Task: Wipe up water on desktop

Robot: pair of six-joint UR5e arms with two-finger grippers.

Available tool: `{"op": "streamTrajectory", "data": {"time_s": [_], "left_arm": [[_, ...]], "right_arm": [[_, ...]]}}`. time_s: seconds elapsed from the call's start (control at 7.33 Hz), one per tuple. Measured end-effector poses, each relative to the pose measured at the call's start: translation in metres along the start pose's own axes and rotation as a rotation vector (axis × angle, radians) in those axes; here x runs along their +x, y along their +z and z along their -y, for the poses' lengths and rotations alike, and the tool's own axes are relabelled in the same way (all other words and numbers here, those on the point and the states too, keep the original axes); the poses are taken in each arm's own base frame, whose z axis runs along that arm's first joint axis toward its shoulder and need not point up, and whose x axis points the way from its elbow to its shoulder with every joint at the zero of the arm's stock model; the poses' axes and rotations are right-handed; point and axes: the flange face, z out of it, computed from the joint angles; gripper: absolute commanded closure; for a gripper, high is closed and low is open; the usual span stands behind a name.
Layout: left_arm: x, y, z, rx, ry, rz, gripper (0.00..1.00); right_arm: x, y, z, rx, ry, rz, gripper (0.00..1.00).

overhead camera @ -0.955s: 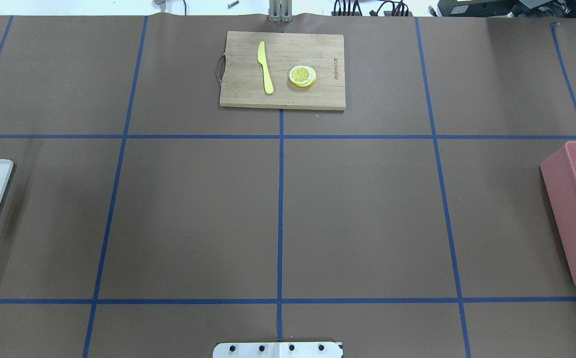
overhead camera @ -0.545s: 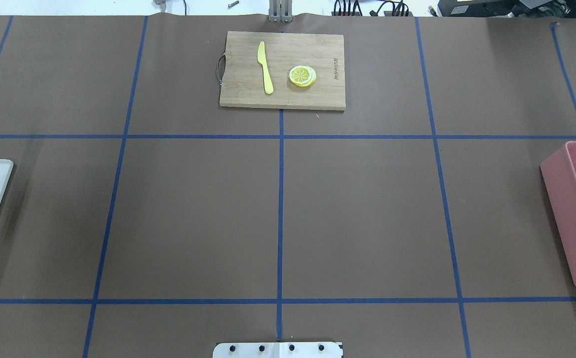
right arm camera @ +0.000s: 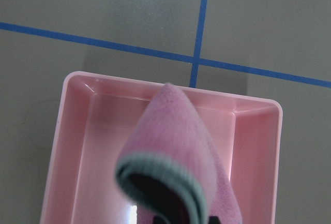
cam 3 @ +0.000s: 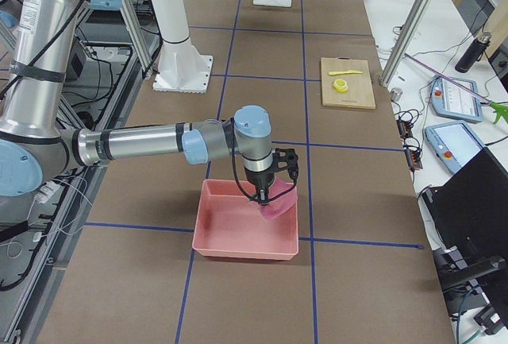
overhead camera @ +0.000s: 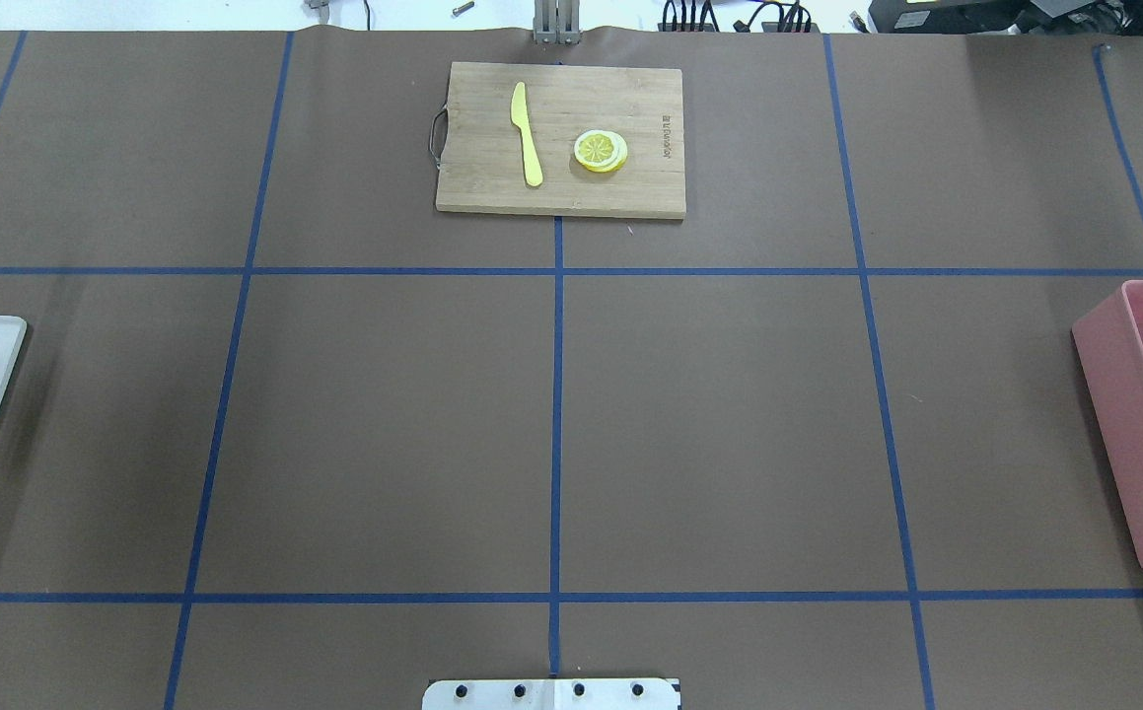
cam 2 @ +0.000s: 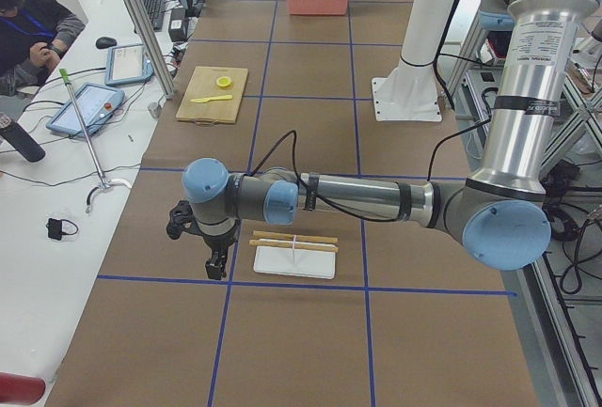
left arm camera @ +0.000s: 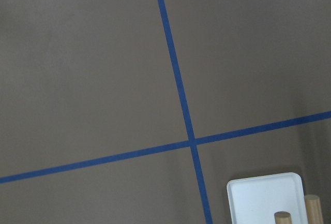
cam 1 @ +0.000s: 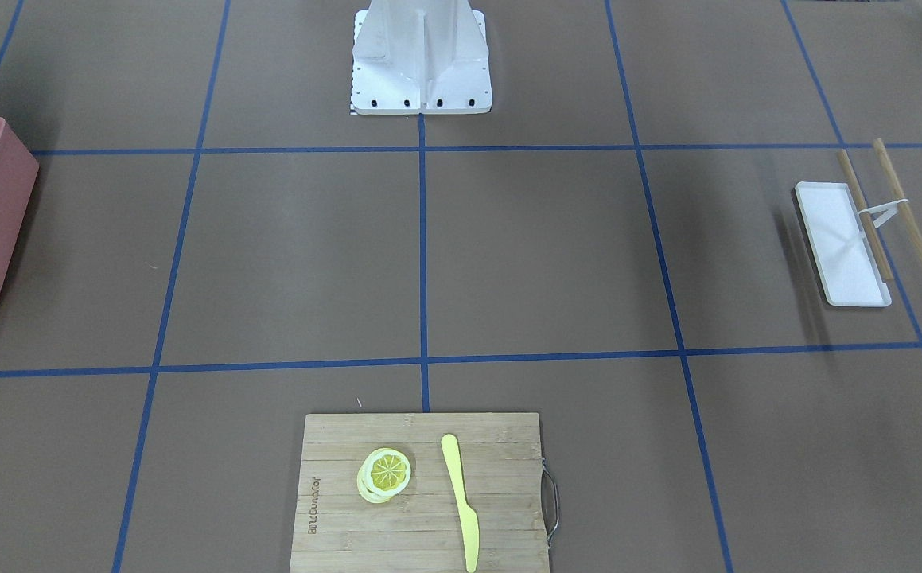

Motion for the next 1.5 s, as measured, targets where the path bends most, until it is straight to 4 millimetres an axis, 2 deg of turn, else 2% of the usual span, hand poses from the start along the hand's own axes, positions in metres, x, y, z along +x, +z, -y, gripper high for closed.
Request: {"op": "streamTrajectory", "data": {"time_s": [0.68, 1.5], "left_arm": [[-0.003, 0.005, -0.004, -0.011, -0.024, -0.015, 0.01], [-0.006, 0.01, -0.005, -0.019, -0.03, -0.018, 0.01]], "right_arm": [[-0.005, -0.003, 0.003, 0.029, -0.028, 0.051, 0.0], [0.02, -0.001, 0.016, 0.06, 0.015, 0.041, 0.0]]}}
